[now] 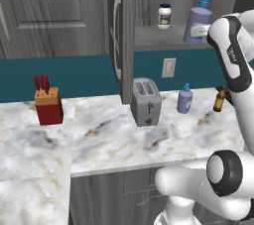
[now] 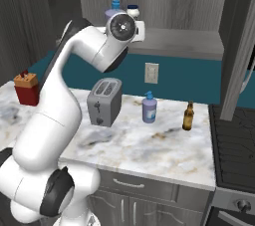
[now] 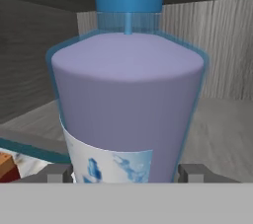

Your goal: Pick the soap dispenser and soap dispenser from the cabinet and place them on the counter.

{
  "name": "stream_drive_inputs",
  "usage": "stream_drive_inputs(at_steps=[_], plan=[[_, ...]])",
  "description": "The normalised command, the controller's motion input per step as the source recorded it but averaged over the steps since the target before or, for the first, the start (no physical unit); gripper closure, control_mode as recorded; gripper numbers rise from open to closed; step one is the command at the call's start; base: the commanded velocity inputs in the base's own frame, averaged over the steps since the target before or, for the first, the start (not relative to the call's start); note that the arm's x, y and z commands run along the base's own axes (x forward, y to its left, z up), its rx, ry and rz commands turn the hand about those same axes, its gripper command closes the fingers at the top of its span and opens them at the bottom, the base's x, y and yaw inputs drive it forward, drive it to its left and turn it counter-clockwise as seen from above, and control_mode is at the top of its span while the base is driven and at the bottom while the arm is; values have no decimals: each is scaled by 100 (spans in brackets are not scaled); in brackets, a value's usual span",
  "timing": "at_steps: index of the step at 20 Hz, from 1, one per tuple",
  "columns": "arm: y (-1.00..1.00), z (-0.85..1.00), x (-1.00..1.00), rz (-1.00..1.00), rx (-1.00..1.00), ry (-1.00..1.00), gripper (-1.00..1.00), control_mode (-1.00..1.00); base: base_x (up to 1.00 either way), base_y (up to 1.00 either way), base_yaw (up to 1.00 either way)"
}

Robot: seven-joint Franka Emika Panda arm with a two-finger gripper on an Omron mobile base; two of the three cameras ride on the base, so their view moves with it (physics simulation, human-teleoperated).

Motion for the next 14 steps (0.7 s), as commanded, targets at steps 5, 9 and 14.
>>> stream_drive_inputs(at_steps=[5, 9, 14], plan=[[-28, -9, -34, 3, 0, -4, 100, -100, 0, 0, 0], [-25, -9, -38, 6, 0, -4, 100, -100, 0, 0, 0], [-19, -14, -37, 6, 0, -3, 100, -100, 0, 0, 0]])
